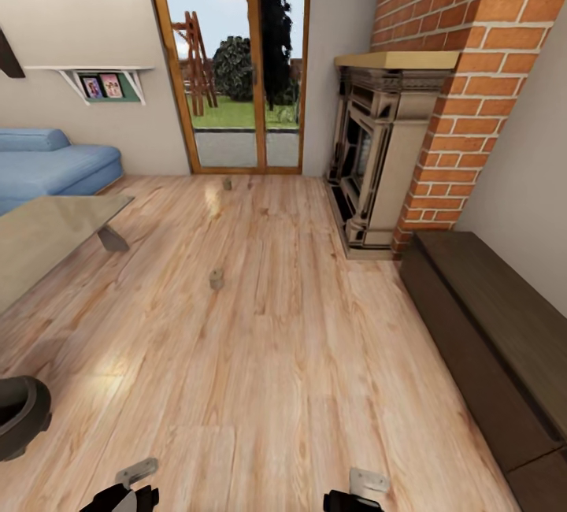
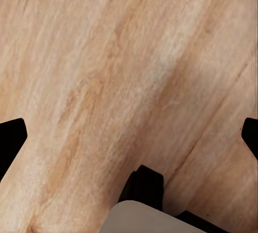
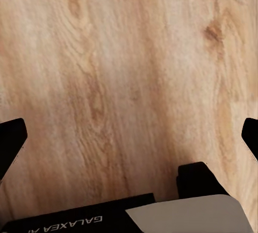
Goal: Place each of the two pumpkins and all three candles from the living room inside a cabinet in the living room (use any cabinet), then make sure every cabinet is closed, and position the cauldron so it is next to a table in the living room.
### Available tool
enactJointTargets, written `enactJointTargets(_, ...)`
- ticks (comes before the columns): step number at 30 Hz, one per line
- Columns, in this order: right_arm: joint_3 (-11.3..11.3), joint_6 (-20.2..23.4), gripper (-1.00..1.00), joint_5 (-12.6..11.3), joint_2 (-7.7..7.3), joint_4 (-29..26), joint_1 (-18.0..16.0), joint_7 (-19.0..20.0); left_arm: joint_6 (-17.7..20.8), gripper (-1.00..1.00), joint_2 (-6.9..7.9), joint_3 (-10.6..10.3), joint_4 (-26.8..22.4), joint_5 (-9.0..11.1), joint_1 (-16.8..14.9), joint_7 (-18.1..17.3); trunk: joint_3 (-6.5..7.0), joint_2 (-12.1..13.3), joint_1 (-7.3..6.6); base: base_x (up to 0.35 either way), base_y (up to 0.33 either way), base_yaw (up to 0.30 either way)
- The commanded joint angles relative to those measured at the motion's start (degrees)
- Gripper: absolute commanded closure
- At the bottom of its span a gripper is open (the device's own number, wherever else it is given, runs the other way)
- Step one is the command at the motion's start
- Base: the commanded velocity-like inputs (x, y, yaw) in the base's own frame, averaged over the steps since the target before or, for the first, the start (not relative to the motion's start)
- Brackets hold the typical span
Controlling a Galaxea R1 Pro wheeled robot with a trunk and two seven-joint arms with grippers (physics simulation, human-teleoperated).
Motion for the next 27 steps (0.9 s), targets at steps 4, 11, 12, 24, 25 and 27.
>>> enactJointTargets(4,-0.1,-0.4,-1.0,-0.1,0.21,0.0,0.0,0.0,0.0,-1.0,0.0,0.0,0.0,0.0,0.0,0.0,0.0,0.0,0.0,0.333,0.0,0.0)
enactJointTargets(11,-0.1,-0.4,-1.0,-0.1,0.12,0.0,0.0,0.0,0.0,-1.0,0.0,0.0,0.0,0.0,0.0,0.0,0.0,0.0,0.0,0.333,0.0,0.0)
enactJointTargets(12,-0.1,-0.4,-1.0,-0.1,0.11,0.0,0.0,0.0,0.0,-1.0,0.0,0.0,0.0,0.0,0.0,0.0,0.0,0.0,0.0,0.333,0.0,0.0)
enactJointTargets(24,-0.8,-0.3,-1.0,-0.5,0.08,-0.1,0.0,0.0,-0.1,-1.0,0.0,0.0,0.0,0.0,0.0,0.0,0.0,0.0,0.0,0.31,0.0,0.0)
enactJointTargets(25,-0.8,-0.3,-1.0,-0.5,0.08,-0.1,0.0,0.0,-0.1,-1.0,0.0,0.0,0.0,0.0,0.0,0.0,0.0,0.0,0.0,0.287,0.0,0.0)
enactJointTargets(27,-0.9,-0.3,-1.0,-0.6,0.09,-0.1,0.0,0.0,-0.1,-1.0,0.0,0.0,0.0,0.0,0.0,0.0,0.0,0.0,0.0,0.285,0.0,0.0)
